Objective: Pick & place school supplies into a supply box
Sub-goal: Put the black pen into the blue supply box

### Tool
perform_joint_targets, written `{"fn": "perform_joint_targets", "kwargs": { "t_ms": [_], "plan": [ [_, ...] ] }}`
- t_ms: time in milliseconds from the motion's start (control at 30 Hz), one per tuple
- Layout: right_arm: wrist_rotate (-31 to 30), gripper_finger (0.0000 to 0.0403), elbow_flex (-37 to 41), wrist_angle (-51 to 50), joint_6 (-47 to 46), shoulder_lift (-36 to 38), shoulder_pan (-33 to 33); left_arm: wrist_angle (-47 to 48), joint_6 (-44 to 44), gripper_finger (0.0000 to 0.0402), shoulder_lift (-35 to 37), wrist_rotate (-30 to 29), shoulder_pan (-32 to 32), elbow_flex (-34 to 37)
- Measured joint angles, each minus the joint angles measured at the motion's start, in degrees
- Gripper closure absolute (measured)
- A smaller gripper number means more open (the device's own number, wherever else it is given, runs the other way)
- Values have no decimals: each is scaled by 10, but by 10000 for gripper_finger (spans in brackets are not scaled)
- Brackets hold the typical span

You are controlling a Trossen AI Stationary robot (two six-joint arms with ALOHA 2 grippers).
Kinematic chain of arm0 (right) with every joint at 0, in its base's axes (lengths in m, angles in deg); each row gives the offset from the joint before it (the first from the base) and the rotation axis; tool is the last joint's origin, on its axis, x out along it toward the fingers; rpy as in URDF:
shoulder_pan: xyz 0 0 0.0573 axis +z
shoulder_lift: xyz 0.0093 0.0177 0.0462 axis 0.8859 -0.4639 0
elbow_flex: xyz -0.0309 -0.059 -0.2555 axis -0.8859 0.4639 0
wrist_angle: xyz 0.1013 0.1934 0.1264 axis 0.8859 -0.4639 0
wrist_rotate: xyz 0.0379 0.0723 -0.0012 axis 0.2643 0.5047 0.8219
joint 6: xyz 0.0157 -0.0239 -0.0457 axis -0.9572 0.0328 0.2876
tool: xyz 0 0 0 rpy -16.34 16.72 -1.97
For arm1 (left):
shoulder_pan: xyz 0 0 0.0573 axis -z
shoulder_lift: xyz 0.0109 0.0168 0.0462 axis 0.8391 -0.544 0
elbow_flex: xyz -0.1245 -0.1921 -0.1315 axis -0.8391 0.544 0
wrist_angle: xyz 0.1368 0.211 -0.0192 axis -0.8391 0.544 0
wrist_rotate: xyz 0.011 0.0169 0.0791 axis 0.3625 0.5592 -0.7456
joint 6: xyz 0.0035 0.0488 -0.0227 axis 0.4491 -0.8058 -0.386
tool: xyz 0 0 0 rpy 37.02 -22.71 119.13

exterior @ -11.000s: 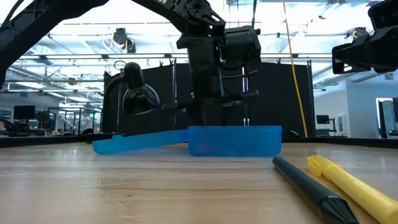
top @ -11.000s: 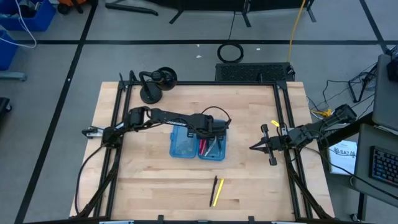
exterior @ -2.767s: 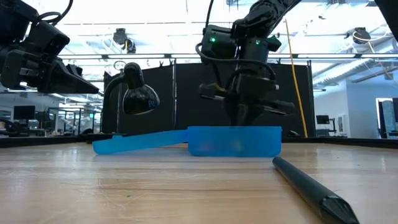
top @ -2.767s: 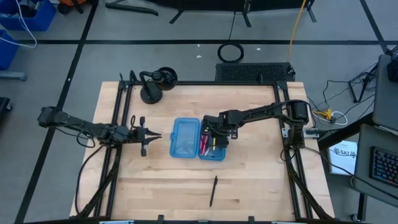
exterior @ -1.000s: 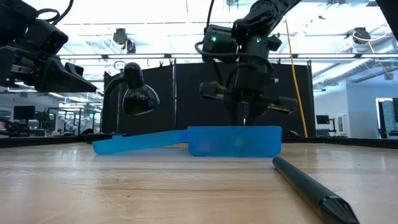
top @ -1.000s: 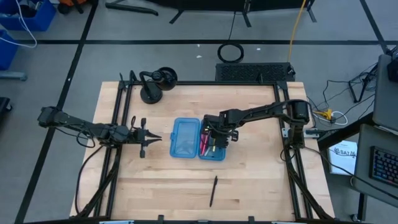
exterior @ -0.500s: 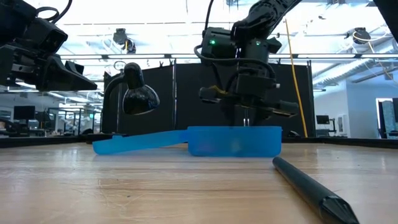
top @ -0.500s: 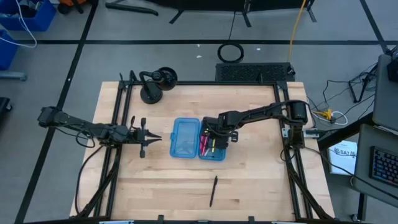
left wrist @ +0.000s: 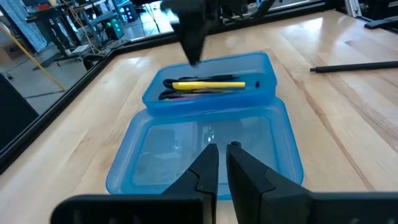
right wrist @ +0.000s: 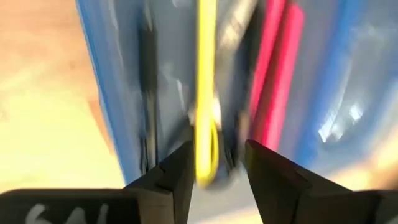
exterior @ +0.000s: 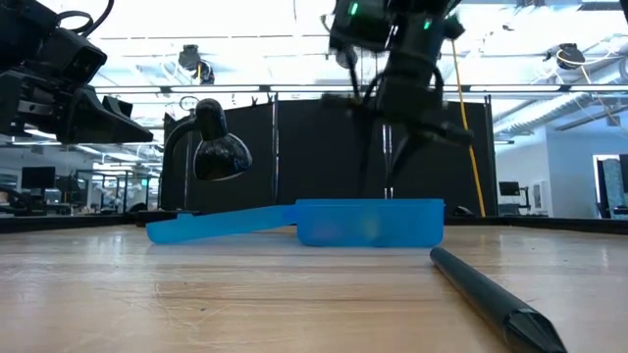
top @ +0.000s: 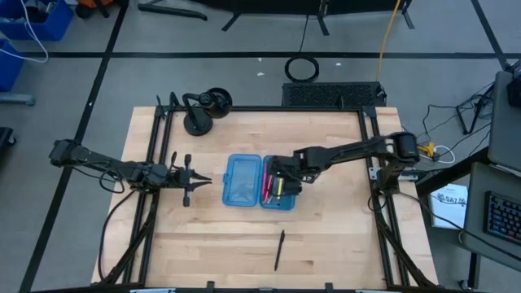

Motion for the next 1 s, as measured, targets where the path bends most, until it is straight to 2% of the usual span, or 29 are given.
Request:
{"fn": "perform_joint_targets", "kwargs": {
  "t_ms": [133, 233, 300, 400, 467, 500, 567, 800, 900, 1000],
  "plan": [
    [-91, 294, 0, 11, -91, 58, 33, -2, 0, 364, 0, 2, 0, 0],
    [-127, 322, 0, 25, -236, 99, 64, -6, 0, 364, 0, 1, 0, 0],
    [-120, 344, 0, 40, -376, 129, 77, -7, 0, 364, 0, 1, 0, 0],
    [-49, 381, 0, 70, -611, 168, 79, -13, 0, 364, 0, -1, 0, 0],
    [5, 397, 14, 84, -703, 196, 80, -19, 0, 364, 0, -1, 0, 0],
    [22, 398, 29, 97, -727, 214, 86, -23, 0, 364, 0, -1, 0, 0],
    [15, 398, 76, 134, -739, 262, 113, -33, 0, 364, 0, -3, 0, 0],
    [-136, 402, 274, 323, -779, 505, 221, -74, 17, 364, 0, -13, 0, 0],
    [-176, 402, 370, 406, -789, 595, 245, -80, 18, 364, 0, -18, 0, 0],
    [-200, 402, 479, 541, -782, 653, 248, -81, 31, 364, 0, -35, 0, 0]
  ]
}}
